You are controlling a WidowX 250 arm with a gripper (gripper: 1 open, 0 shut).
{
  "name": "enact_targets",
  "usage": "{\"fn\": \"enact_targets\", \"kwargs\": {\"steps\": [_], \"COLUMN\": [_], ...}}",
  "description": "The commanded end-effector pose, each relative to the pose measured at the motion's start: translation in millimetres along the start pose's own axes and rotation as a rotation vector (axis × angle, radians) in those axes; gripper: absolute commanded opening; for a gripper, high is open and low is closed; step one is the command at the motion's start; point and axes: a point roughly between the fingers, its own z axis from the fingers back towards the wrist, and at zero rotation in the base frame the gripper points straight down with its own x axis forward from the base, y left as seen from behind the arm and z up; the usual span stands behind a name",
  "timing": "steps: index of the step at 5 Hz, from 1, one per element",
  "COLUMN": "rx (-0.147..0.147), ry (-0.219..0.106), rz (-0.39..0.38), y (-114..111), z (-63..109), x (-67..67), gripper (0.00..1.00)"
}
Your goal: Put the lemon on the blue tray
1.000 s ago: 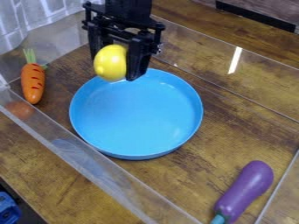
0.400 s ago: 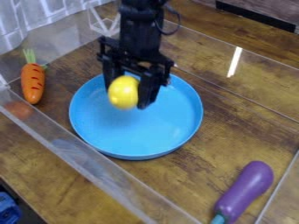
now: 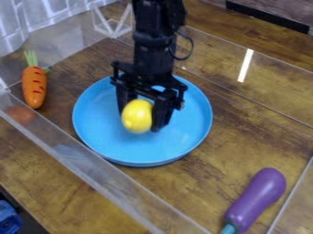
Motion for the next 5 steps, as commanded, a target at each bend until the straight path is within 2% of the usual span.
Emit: {"fn": "enact_targets", "kwargs": {"steps": [1,3,4,5], "rx": [-0.015,-0.018,-0.021,-0.025], "ry": [-0.093,-0.120,-0.129,-0.130], "rz": [0.014,0.018,0.024,0.026], "y": [3,12,19,22], "z": [23.0,30.8,29.6,25.6], "x": [13.0,21.6,28.0,35.3], "gripper": [0.00,0.00,1.00,1.00]}}
